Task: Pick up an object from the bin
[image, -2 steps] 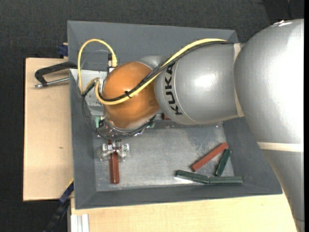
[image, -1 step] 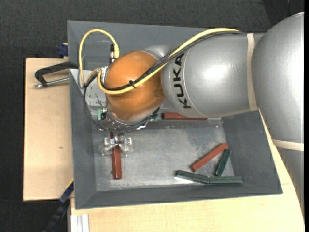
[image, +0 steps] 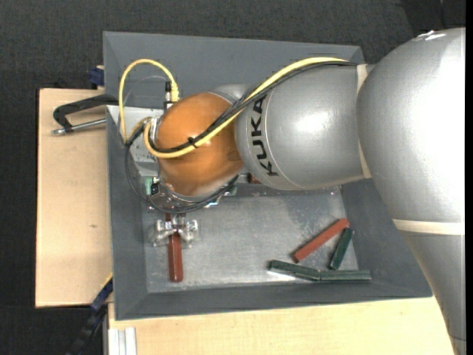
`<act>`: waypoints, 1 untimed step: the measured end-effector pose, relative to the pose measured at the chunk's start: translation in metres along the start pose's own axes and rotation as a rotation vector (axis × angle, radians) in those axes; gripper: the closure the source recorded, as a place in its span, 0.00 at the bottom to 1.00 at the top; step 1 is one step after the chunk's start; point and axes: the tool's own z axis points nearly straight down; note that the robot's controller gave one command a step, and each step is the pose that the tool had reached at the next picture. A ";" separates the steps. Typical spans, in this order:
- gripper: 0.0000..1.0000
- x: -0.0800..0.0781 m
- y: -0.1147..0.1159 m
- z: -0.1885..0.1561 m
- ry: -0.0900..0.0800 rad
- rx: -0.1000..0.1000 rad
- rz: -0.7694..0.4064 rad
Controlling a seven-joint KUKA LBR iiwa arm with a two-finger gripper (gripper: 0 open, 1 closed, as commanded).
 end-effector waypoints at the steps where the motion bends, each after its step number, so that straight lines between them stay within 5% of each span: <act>1: 1.00 0.000 -0.002 -0.042 -0.004 0.009 0.001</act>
Offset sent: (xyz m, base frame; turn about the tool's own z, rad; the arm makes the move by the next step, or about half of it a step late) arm 0.0001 0.0000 0.0353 0.0000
